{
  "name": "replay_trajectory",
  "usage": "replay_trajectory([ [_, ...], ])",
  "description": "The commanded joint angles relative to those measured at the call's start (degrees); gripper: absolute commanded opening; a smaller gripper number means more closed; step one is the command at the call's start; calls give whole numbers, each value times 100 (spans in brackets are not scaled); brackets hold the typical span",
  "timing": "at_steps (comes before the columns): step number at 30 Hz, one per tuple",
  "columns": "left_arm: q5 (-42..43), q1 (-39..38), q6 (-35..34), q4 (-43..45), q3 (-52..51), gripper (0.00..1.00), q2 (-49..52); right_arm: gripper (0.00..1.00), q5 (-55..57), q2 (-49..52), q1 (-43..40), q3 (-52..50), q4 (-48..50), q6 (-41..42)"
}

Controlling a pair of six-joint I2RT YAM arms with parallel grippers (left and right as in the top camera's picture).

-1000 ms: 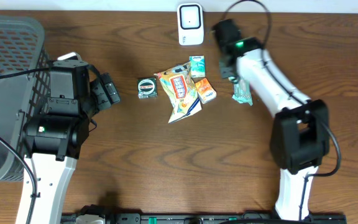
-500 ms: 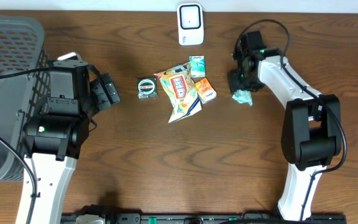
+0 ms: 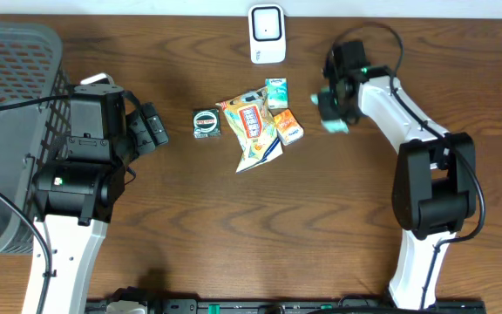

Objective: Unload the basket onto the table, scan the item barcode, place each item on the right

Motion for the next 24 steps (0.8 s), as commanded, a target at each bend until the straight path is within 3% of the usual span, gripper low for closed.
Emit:
replay_trajectory([
  [1, -35, 24, 76, 0, 13, 98, -26, 1, 0, -83, 262, 621, 470, 87],
  [6, -35, 24, 76, 0, 13, 98, -26, 1, 2, -48, 575, 667, 2485, 90],
  [13, -35, 24, 76, 0, 13, 97, -26, 1, 601, 229, 866, 667, 4531, 177],
  [18, -35, 24, 76, 0, 13, 98, -26, 1, 695, 682, 1029, 671, 5882, 179],
  [24, -35, 24, 76, 0, 13, 98, -26, 4, 1355, 1274, 1141, 682, 6767, 122],
])
